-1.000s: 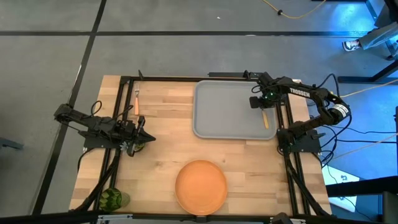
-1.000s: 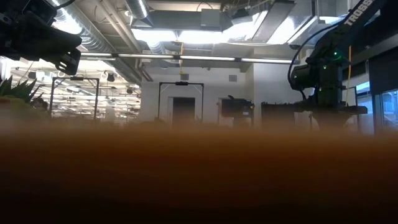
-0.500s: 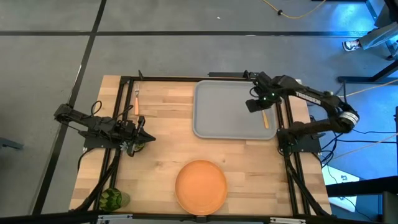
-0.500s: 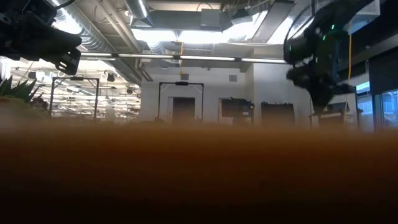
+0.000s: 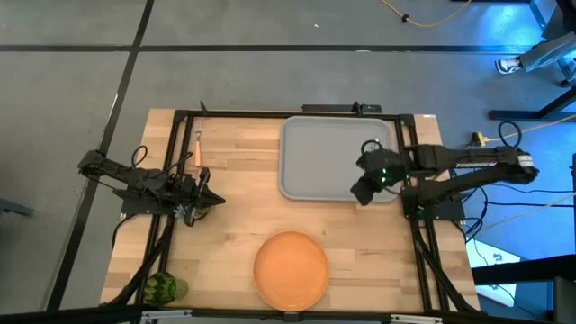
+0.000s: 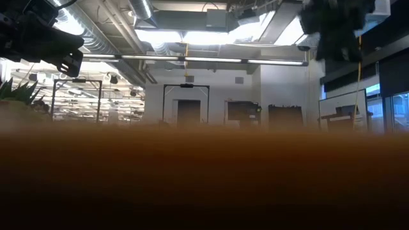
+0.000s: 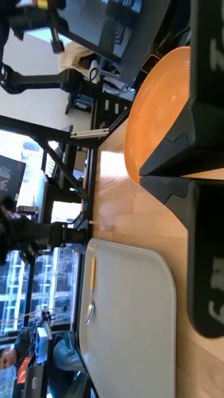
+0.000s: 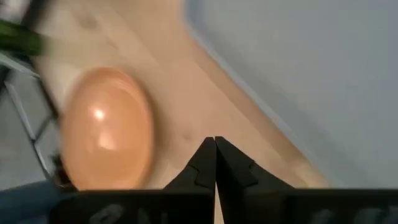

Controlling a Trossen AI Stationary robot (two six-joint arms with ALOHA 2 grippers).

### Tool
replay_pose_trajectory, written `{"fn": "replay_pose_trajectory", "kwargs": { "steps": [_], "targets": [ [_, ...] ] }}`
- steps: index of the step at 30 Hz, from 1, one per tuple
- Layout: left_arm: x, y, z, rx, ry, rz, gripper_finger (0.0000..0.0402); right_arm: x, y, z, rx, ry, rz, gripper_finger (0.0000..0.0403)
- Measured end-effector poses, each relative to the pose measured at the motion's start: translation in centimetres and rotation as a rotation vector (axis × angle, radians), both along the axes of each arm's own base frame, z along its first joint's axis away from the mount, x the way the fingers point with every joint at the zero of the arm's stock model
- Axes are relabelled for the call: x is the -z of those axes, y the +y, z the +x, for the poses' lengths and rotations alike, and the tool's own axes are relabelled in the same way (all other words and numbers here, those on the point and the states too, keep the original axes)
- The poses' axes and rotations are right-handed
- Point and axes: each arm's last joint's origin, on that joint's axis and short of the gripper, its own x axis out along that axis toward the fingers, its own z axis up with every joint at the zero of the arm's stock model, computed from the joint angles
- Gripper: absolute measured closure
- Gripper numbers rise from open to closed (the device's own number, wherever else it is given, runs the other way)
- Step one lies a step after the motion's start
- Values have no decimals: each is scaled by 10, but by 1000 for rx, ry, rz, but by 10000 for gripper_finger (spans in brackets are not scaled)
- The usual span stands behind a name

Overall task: Pick and place plate/cup/fork/spoon on tray
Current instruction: Put the orange plate on the gray food tray

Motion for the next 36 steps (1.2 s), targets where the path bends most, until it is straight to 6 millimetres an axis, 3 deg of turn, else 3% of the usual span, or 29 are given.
{"fn": "replay_pose_trajectory", "kwargs": {
  "steps": [7, 13, 22, 36],
  "targets": [
    [-8, 1, -1, -26, -50, -64, 401, -7, 32, 18, -17, -189, -92, 400],
    [-48, 6, -13, -48, -57, -55, 401, -2, 40, 25, -24, -172, -82, 400],
    [-120, 16, -26, -253, 208, -65, 401, 3, 41, 28, -31, -151, -93, 400],
    [-212, 19, -2, -735, 707, -326, 401, 3, 40, 28, -93, -159, -209, 400]
  ]
}}
